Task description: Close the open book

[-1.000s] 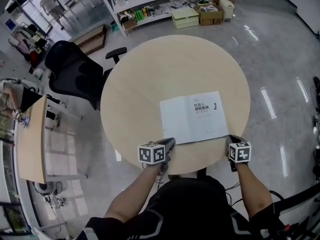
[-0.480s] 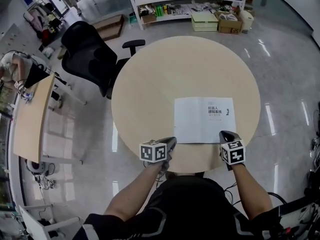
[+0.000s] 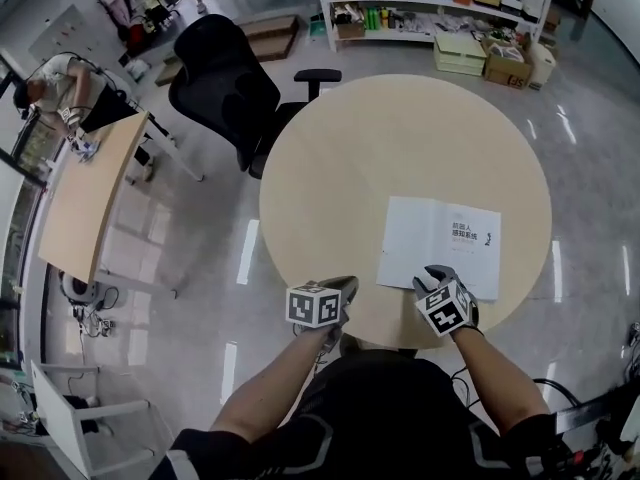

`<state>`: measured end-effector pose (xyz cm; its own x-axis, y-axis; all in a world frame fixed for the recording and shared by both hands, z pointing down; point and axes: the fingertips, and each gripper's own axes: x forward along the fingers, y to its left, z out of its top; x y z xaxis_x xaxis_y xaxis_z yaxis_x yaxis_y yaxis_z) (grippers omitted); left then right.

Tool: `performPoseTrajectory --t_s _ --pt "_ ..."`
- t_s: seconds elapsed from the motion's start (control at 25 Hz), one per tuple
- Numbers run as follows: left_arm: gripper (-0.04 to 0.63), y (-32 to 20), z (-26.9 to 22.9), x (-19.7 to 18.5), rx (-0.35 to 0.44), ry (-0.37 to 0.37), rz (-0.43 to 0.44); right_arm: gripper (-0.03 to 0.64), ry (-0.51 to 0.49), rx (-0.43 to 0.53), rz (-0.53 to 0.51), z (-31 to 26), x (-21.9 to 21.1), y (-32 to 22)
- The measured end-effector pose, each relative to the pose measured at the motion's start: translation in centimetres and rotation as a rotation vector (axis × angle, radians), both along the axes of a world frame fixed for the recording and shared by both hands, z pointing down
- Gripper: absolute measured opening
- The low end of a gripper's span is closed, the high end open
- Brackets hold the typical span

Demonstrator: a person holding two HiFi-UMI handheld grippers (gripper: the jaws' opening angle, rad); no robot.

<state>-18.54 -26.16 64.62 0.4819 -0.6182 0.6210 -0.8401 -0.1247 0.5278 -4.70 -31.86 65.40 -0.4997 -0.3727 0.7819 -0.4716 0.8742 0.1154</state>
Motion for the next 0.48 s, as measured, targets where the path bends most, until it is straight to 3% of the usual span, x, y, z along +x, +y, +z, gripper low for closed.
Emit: performPoseTrajectory --t_s 0.08,0.24,0.48 --pt "-0.014 0.6 0.2 -0.7 -0.005 0.001 -0.019 0.136 0.088 0.065 -0.122 0.9 -2.1 0.7" --pt "-0.014 1.7 0.6 -1.3 -0.018 0.007 -0.041 0.144 0.270 0.179 -0.349 3.6 -4.0 2.4" --pt "-0.014 2.1 1.1 -1.8 -0.027 0.016 -0.051 0.150 0.385 0.213 -0.465 6.5 -3.8 3.2"
